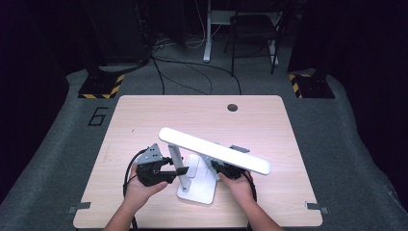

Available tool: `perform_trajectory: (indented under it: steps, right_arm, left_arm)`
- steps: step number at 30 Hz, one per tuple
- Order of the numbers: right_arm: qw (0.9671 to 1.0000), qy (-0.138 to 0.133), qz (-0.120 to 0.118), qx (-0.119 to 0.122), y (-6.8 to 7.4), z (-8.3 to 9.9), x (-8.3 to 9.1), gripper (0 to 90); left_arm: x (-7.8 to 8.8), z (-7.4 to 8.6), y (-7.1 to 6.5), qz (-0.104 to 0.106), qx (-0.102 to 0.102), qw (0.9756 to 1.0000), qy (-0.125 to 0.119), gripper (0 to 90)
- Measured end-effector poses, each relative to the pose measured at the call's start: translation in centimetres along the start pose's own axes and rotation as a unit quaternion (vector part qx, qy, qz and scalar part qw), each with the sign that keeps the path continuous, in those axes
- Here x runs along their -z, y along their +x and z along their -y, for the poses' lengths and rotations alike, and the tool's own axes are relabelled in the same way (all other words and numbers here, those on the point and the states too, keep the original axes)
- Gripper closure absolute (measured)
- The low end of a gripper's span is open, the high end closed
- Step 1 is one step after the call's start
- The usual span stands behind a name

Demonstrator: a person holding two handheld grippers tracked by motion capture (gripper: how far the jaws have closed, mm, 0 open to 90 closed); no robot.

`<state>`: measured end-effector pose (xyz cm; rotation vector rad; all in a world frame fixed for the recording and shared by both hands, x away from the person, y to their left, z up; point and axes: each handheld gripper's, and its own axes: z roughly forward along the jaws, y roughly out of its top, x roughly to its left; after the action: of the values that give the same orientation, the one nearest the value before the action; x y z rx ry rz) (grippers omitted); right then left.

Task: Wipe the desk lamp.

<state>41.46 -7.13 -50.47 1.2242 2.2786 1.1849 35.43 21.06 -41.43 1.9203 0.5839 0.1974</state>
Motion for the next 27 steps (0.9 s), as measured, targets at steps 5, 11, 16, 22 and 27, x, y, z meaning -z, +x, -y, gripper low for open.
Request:
perform_trajectory:
  steps: [5, 11, 16, 22, 27]
  right_arm:
    - [0.9999, -0.004, 0.000, -0.010, 0.0, -0.5, -0.6, 63.3]
    - [0.9998, -0.011, -0.009, -0.014, 0.0, -0.7, -1.0, 63.0]
    - [0.9999, -0.004, -0.014, -0.009, 0.2, -1.2, -1.6, 62.7]
    - [1.0000, 0.001, 0.006, -0.002, 0.1, -1.6, -1.5, 62.2]
    - [0.9991, 0.001, 0.042, -0.012, -0.8, -1.5, -1.2, 61.2]
  left_arm:
    - [-0.3, -0.1, -0.3, 0.026, -0.015, 0.9996, 0.003, 47.9]
    - [-1.3, -0.1, -0.7, 0.053, -0.040, 0.9978, 0.002, 42.2]
    - [-1.4, -0.1, -0.7, 0.078, -0.043, 0.9961, 0.001, 49.2]
    - [-1.4, -0.2, -1.4, 0.041, -0.062, 0.9972, 0.002, 51.8]
    - [-1.6, -0.1, -1.7, 0.017, -0.064, 0.9978, -0.005, 52.6]
